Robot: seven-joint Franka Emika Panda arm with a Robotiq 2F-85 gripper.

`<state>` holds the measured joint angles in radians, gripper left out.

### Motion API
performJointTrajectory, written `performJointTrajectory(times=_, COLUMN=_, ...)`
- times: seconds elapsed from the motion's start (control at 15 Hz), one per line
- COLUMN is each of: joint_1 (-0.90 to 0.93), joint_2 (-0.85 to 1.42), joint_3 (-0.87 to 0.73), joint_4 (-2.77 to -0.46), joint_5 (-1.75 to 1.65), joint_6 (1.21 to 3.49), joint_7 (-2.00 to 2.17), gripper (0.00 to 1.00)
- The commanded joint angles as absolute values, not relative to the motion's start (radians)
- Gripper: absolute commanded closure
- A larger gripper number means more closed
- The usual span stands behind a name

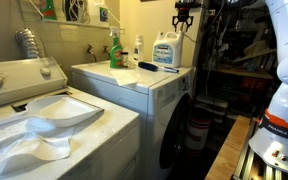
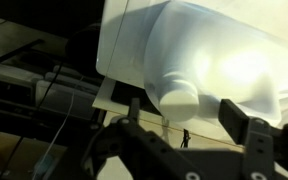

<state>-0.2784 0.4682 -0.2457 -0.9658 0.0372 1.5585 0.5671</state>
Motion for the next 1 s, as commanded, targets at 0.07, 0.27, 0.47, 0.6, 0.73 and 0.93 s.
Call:
performJointTrajectory(times=0.07, joint_1=-0.285, joint_2=0.459, joint_3=-0.236, joint_4=-0.948, joint_5=0.056, joint_6=1.53, joint_7=0.549, gripper=0.0)
performJointTrajectory(times=0.27, joint_1=-0.273, joint_2=0.406, joint_3=-0.214, joint_4=-0.984, joint_5=0.046, joint_6=1.511, joint_7=0.436, gripper=0.0)
performJointTrajectory(times=0.47, joint_1=-0.26, joint_2=0.331, joint_3=-0.187, joint_4=-1.032, joint_5=0.038, joint_6=1.456, joint_7=0.285, gripper=0.0)
performJointTrajectory(times=0.6, joint_1=-0.247, joint_2=0.268, joint_3=-0.173, joint_4=-1.075, joint_5=0.036, joint_6=1.424, joint_7=0.195, gripper=0.0)
performJointTrajectory(times=0.73, joint_1=-0.236, joint_2=0.202, joint_3=-0.157, joint_4=-1.124, joint_5=0.044, joint_6=1.4, joint_7=0.123, gripper=0.0)
performJointTrajectory(times=0.93, joint_1=-0.217, joint_2=0.098, joint_3=-0.132, joint_4=-1.235, joint_5=0.042, joint_6=1.376, joint_7=0.022, gripper=0.0)
